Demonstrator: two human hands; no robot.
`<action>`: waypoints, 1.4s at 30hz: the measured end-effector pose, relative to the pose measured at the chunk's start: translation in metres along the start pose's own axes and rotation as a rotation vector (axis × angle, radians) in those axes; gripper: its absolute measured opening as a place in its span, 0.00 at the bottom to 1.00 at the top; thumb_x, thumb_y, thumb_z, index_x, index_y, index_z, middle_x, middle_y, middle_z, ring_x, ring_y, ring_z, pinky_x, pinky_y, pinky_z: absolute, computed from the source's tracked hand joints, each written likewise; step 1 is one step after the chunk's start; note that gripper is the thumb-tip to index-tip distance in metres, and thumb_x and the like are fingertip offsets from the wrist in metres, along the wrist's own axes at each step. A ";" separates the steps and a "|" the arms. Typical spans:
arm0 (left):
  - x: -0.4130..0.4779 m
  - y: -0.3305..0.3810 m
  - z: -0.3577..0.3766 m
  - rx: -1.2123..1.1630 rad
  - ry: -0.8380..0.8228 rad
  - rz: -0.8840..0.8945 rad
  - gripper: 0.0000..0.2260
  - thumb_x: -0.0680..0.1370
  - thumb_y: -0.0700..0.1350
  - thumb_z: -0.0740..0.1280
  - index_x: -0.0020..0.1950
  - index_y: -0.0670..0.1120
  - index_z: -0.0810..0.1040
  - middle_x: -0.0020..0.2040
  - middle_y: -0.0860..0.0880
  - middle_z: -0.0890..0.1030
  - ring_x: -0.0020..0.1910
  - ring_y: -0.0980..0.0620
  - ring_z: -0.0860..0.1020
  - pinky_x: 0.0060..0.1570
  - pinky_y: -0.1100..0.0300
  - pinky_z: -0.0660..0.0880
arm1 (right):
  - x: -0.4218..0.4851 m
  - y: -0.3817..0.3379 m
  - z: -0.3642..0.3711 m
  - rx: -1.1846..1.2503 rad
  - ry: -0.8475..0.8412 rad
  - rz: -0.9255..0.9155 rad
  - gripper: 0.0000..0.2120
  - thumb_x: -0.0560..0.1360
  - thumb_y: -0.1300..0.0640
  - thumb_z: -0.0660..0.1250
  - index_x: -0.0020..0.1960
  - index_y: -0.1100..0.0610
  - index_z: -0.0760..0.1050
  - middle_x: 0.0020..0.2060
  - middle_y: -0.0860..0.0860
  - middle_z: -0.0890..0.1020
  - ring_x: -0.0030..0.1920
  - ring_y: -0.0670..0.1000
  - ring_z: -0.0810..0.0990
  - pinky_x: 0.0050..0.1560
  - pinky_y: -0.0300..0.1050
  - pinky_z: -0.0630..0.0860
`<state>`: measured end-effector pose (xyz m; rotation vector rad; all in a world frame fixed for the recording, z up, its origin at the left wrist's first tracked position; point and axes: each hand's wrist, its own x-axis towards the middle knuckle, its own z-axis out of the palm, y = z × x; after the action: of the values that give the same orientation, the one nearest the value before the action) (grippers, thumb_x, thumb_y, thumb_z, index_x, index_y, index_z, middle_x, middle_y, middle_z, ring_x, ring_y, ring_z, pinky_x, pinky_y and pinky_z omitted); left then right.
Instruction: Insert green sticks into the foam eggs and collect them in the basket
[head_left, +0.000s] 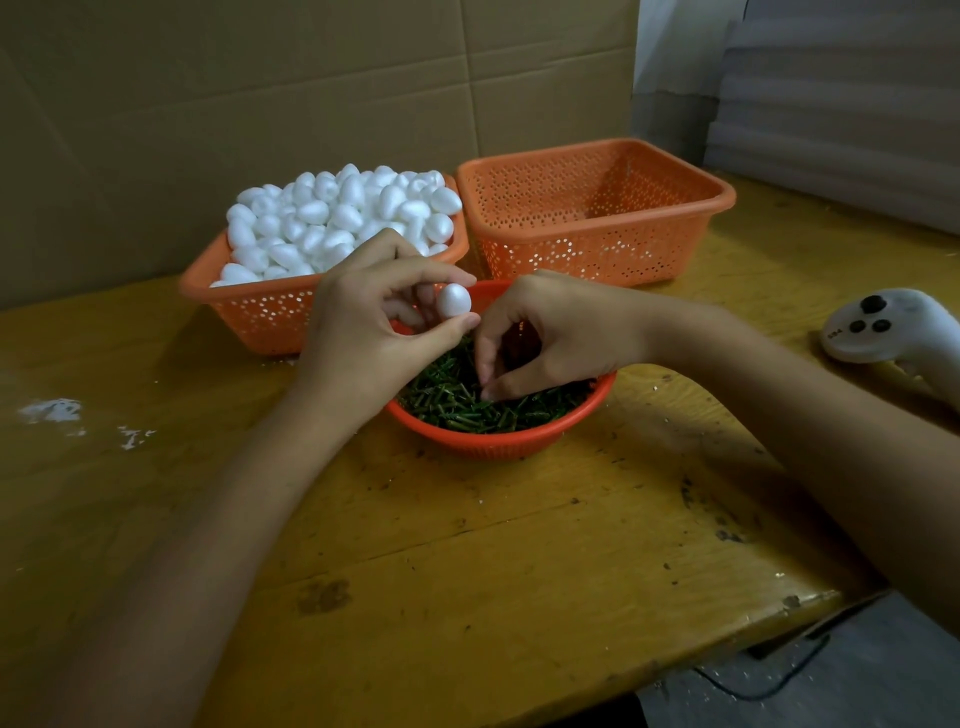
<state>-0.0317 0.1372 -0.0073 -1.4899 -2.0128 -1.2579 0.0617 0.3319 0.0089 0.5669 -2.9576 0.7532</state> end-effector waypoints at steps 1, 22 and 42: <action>0.000 0.001 0.000 -0.001 0.002 -0.002 0.13 0.74 0.38 0.80 0.57 0.41 0.87 0.47 0.40 0.78 0.45 0.46 0.81 0.44 0.56 0.83 | 0.000 0.000 0.000 -0.001 0.001 0.000 0.02 0.74 0.55 0.78 0.46 0.49 0.86 0.41 0.40 0.86 0.44 0.40 0.84 0.53 0.43 0.78; -0.001 0.002 -0.001 -0.025 0.007 0.030 0.14 0.73 0.33 0.80 0.56 0.42 0.87 0.54 0.43 0.81 0.48 0.50 0.84 0.45 0.56 0.85 | 0.001 0.002 0.001 -0.004 -0.001 -0.017 0.02 0.74 0.54 0.78 0.46 0.49 0.86 0.39 0.37 0.85 0.42 0.36 0.82 0.47 0.30 0.72; 0.000 0.007 -0.003 -0.003 -0.002 0.088 0.06 0.75 0.29 0.77 0.48 0.37 0.85 0.51 0.43 0.84 0.50 0.50 0.85 0.45 0.55 0.84 | 0.000 -0.001 0.000 -0.018 0.007 -0.005 0.03 0.74 0.53 0.78 0.46 0.50 0.86 0.40 0.41 0.86 0.43 0.40 0.83 0.51 0.40 0.76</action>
<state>-0.0257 0.1353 -0.0030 -1.5635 -1.9250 -1.2252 0.0620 0.3305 0.0091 0.5694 -2.9528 0.7253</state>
